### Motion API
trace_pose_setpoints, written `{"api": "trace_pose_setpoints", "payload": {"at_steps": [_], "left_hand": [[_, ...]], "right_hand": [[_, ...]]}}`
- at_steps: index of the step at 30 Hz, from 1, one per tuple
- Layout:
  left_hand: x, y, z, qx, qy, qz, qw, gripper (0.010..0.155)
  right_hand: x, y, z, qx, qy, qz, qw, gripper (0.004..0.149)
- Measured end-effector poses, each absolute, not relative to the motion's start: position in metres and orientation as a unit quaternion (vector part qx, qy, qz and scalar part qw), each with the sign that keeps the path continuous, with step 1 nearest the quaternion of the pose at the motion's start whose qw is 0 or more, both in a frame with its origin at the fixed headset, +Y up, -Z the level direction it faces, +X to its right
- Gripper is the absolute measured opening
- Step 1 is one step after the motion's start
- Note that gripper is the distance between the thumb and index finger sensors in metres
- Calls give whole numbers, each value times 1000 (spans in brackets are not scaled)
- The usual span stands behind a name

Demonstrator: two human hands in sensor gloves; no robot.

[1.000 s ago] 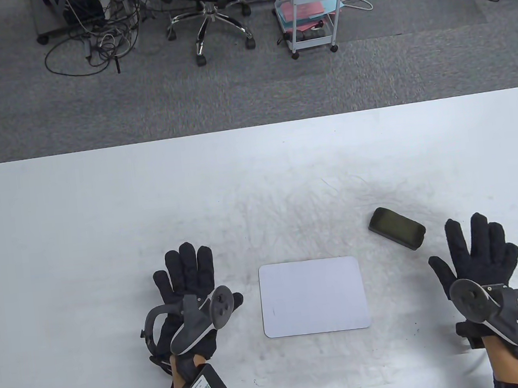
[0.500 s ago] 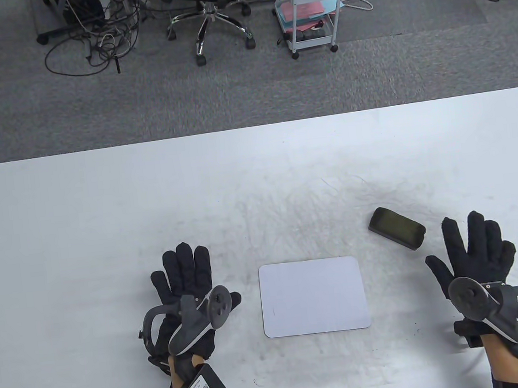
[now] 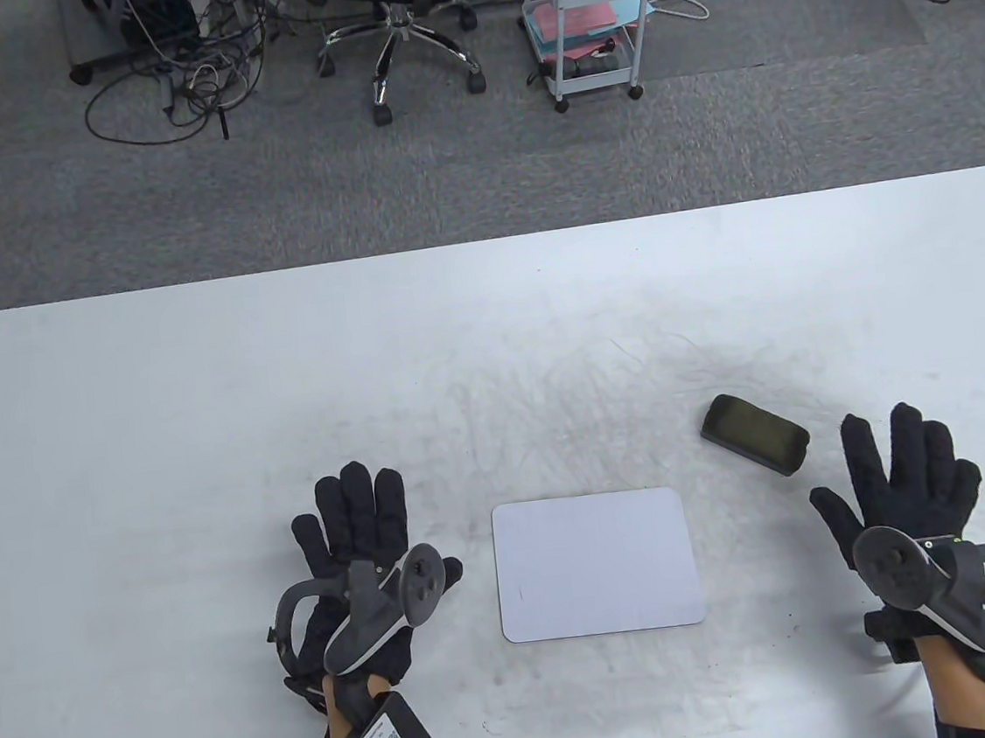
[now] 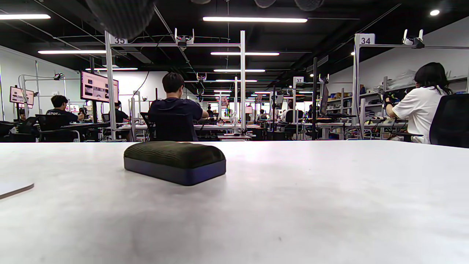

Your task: Wipe the whiteboard with a whiteboard eraser

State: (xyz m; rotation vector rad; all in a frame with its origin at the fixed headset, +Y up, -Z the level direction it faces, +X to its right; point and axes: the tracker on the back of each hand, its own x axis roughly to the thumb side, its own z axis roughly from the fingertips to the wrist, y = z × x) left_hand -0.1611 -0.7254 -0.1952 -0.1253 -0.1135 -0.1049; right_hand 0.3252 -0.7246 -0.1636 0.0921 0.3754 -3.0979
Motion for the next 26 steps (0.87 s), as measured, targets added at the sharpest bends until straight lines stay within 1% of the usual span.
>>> {"api": "trace_pose_setpoints", "payload": {"at_steps": [26], "left_hand": [[-159,-726,-195,-80,-59,-68,993,107]], "right_hand": [[328,-723,-162,21,126,-992,-4,74]]}}
